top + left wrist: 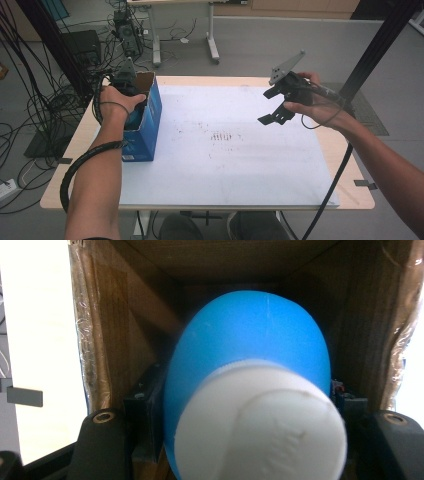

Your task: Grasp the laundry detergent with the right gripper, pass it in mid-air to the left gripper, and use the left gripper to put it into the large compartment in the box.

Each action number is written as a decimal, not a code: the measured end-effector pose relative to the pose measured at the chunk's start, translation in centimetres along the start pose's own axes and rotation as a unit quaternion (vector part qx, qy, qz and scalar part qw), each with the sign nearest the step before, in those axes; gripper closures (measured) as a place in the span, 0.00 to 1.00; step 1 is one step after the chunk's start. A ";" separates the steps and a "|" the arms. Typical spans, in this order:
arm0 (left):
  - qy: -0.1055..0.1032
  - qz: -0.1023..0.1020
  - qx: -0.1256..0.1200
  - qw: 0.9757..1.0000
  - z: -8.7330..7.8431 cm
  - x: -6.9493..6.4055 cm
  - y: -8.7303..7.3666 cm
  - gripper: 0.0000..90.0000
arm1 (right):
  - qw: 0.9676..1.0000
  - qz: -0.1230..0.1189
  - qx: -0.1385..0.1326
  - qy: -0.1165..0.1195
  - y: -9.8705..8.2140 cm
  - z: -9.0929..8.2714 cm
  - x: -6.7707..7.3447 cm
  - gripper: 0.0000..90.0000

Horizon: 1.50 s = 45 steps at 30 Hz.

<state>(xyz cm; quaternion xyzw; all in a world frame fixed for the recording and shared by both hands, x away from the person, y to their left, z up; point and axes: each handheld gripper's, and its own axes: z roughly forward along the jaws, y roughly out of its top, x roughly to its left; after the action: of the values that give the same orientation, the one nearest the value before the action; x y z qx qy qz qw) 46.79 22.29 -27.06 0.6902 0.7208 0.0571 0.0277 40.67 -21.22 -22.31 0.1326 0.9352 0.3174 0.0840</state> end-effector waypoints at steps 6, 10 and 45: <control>0.000 0.000 0.000 1.000 0.0 0.0 0.0 0.39 | 1.000 -0.001 -0.001 -0.001 0.1 0.0 0.0 0.08; -0.002 0.000 -0.001 1.000 0.0 0.1 0.0 0.39 | 1.000 -0.001 -0.001 0.000 0.1 0.0 0.0 0.08; 0.001 0.004 0.000 1.000 0.1 -0.1 0.0 0.38 | 1.000 0.001 -0.005 0.000 -0.1 -0.2 0.0 0.08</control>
<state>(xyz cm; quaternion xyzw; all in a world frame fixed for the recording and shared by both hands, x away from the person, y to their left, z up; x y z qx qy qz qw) 46.84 22.14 -27.11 0.6931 0.7180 0.0578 0.0273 40.64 -21.36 -22.22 0.1335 0.9333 0.3225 0.0841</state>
